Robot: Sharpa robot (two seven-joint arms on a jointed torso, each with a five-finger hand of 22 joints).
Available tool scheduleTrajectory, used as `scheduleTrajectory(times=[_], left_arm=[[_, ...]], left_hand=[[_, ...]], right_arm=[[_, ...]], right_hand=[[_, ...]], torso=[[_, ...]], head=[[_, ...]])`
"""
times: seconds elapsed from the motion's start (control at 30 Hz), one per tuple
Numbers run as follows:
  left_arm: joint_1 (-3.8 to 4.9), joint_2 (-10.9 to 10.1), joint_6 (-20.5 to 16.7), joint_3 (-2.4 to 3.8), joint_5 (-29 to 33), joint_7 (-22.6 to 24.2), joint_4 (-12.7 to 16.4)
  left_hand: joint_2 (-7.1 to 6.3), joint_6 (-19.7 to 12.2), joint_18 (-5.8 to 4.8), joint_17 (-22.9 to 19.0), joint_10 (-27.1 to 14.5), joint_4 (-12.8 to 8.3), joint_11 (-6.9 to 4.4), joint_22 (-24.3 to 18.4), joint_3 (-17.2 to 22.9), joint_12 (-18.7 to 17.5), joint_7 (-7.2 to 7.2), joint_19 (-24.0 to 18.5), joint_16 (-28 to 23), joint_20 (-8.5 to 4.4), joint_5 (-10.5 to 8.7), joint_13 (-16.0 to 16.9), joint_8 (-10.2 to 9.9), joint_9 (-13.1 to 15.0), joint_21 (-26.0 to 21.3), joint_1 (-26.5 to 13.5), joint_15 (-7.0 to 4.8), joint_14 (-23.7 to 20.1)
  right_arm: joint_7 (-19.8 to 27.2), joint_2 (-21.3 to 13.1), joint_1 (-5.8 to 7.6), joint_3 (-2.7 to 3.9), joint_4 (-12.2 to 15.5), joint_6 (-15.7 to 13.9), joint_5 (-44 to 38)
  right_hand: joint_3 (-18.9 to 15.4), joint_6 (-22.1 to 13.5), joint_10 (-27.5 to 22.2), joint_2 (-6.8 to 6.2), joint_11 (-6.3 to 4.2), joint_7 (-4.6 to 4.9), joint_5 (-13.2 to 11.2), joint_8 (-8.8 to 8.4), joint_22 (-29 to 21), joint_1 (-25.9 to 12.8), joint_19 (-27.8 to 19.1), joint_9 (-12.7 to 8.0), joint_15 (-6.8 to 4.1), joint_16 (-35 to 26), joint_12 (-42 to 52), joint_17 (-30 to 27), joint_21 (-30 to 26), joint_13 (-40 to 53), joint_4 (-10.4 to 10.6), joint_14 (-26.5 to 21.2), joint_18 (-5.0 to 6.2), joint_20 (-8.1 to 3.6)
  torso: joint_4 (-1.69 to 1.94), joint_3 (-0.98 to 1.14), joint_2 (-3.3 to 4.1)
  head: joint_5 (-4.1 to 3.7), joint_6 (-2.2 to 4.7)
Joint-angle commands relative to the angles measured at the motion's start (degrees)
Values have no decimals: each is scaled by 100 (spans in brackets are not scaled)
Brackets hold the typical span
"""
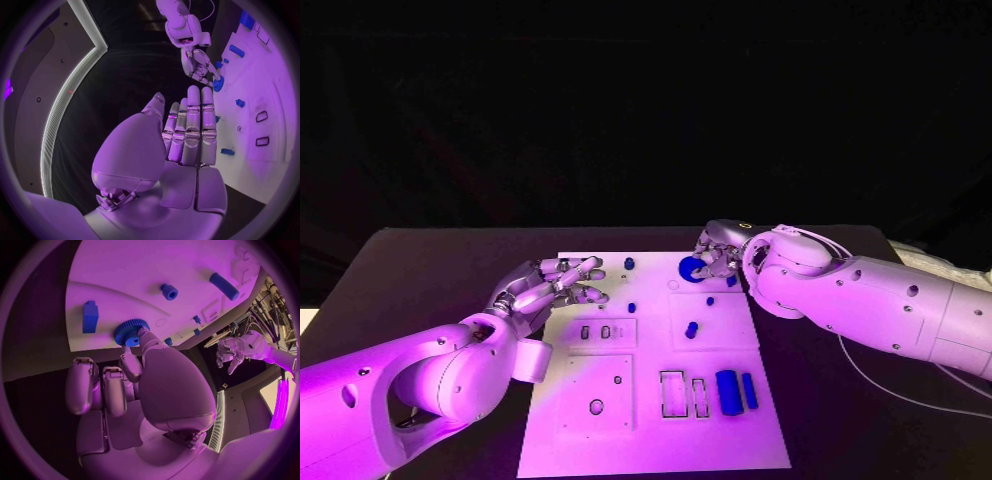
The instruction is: Assemble the parts on the task board
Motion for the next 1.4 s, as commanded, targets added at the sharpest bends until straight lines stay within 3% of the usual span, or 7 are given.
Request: scheduleTrajectory(times=[0.03, 0.33, 0.5, 0.77, 1.4], left_arm=[[7, 12, 129, 4, -38, 21, 4], [7, 10, 129, 4, -38, 29, -17], [7, 10, 125, 4, -36, 34, -42], [7, 13, 125, 4, -34, 40, -68], [7, 26, 138, 4, -31, 39, -77]], left_hand=[[3, -5, 55, 6, -9, -31, 13, -5, -4, -20, 27, -26, -34, 2, -26, -1, -29, -5, -27, -1, -14, -45], [7, -3, 56, 16, -8, -39, 14, -7, -3, -26, 28, -29, -39, 4, -25, 1, -32, -4, -28, 7, -14, -50], [8, -5, 56, 18, -10, -40, 15, -7, -3, -28, 29, -30, -40, 5, -26, 0, -35, -5, -29, 8, -13, -51], [9, -11, 57, 25, -16, -44, 18, -8, -5, -36, 33, -31, -44, 6, -26, -1, -41, -6, -29, 10, -12, -53], [9, -11, 57, 25, -16, -44, 18, -8, -5, -36, 33, -31, -44, 6, -26, -1, -41, -6, -29, 10, -12, -53]], right_arm=[[-148, 13, -89, -65, 31, 138, -382], [-264, -51, -121, -57, 464, -898, -594], [-292, -35, -111, -23, 726, -1148, -591], [-264, 271, -101, -10, 778, -1044, -457], [-189, 977, -148, -101, 281, -797, -381]], right_hand=[[49, 96, 41, -24, -50, -9, 49, 37, 30, 16, 43, 30, -38, 30, 52, 849, 42, 48, -28, 474, -70, -14], [278, 334, 226, 69, -141, -113, 463, 106, 282, -16, 159, 93, -115, 51, 342, 893, 173, 338, -49, 482, -117, -82], [339, 343, 222, 70, -149, -121, 545, 97, 310, -33, 172, 101, -125, 49, 320, 889, 189, 333, -55, 481, -123, -94], [367, 323, 196, 53, -143, -112, 539, 75, 314, -72, 172, 101, -125, 43, 257, 877, 191, 292, -48, 478, -124, -99], [407, 287, 174, 27, -128, -94, 481, 35, 320, -141, 173, 100, -116, 35, 202, 861, 194, 268, -38, 474, -126, -96]], torso=[[3, 0, -2], [24, 4, 0], [22, 0, 2], [24, -1, 8], [14, 3, 11]], head=[[-17, -6], [-10, 14], [14, 21], [56, 21], [113, -8]])
